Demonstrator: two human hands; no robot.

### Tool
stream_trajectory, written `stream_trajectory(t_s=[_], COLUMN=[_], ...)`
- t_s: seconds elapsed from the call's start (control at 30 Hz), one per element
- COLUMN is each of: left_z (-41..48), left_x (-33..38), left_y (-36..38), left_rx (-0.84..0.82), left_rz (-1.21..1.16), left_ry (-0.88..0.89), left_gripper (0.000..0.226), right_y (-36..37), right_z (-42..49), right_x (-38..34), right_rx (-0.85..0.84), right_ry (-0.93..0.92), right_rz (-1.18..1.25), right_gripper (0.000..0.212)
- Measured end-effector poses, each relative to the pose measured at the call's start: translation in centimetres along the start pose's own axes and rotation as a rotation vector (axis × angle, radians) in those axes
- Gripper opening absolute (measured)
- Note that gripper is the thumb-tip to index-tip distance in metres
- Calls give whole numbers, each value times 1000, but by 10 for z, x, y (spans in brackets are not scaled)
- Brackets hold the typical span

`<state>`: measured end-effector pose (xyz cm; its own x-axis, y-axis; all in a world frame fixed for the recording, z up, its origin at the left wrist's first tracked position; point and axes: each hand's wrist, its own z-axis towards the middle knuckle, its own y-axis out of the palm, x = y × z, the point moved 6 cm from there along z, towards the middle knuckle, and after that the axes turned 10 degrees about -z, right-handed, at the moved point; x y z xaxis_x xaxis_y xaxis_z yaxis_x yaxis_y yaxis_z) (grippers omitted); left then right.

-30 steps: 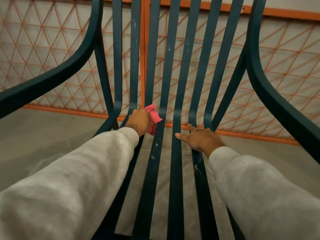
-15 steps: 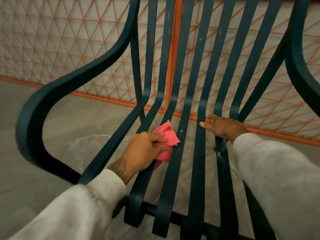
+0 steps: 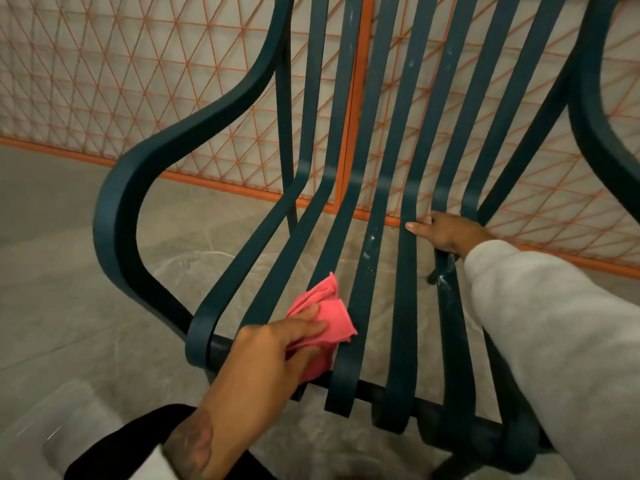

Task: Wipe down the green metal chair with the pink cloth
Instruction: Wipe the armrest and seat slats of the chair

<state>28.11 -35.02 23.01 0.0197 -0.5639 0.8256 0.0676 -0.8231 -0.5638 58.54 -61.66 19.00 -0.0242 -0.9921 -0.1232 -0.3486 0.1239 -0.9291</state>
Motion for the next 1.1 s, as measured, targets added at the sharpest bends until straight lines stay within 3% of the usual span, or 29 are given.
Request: stream_trajectory(t_s=[0.13,0.23,0.33,0.4,0.57,0.7,0.83,0.93,1.1], left_z=[12,23,38,49,62,79,107,114,86], left_x=[5,13,20,24,29,33,39,33,29], left_y=[-2,-2,1,2,5,11,16,12,5], left_rx=[0,1,1,2,32,57,75,79,65], left_rz=[81,136,170,205,230,256,278,243,275], left_ry=[-5,11,4,5,6,4,31,-46,-41], left_gripper=[32,31,29,29,29,28,31,41,43], right_y=[-23,-33,-20,-4,32,71,82,81,82], right_z=[-83,-120,-159,-189,-264,-280,-283,-284,-285], right_x=[-25,-37,-52,-57,-28,9,15,12,14], right_rx=[144,276,263,285,619,689,763,811,819], right_ry=[19,-55,-110,-150,-203,-118,-79,-69,-54], right_rz=[191,344,368,350,154,0,-8,-22,14], right_gripper=[77,66,70,62,39,37,38,43,45])
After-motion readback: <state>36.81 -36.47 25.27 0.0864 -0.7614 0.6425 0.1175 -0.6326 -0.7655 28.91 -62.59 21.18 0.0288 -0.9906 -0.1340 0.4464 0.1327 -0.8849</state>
